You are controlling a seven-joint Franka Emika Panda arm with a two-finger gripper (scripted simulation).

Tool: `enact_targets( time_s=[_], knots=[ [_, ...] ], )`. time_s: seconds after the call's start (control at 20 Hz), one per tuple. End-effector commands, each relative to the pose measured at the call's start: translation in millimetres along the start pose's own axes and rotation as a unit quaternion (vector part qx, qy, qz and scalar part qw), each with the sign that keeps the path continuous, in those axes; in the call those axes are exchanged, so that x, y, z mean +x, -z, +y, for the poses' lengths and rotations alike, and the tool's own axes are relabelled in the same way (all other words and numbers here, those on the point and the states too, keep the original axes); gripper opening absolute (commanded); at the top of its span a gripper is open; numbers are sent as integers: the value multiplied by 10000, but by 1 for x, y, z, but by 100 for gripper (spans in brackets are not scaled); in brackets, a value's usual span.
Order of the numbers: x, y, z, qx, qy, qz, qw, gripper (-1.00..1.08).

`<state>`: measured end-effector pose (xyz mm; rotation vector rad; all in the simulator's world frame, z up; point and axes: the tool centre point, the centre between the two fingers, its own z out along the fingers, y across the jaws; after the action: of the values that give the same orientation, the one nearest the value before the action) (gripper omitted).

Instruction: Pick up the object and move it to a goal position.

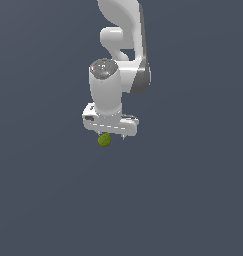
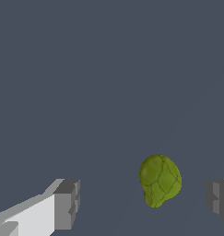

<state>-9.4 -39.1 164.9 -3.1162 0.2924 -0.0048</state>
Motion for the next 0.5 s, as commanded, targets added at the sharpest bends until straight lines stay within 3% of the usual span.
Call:
enact_targets(
  time_s=[0.0, 0.45],
  knots=[
    [-5, -8, 5, -1, -236, -4, 9997, 100],
    [-36, -48, 34, -22, -1463, -6, 9892, 100]
  ],
)
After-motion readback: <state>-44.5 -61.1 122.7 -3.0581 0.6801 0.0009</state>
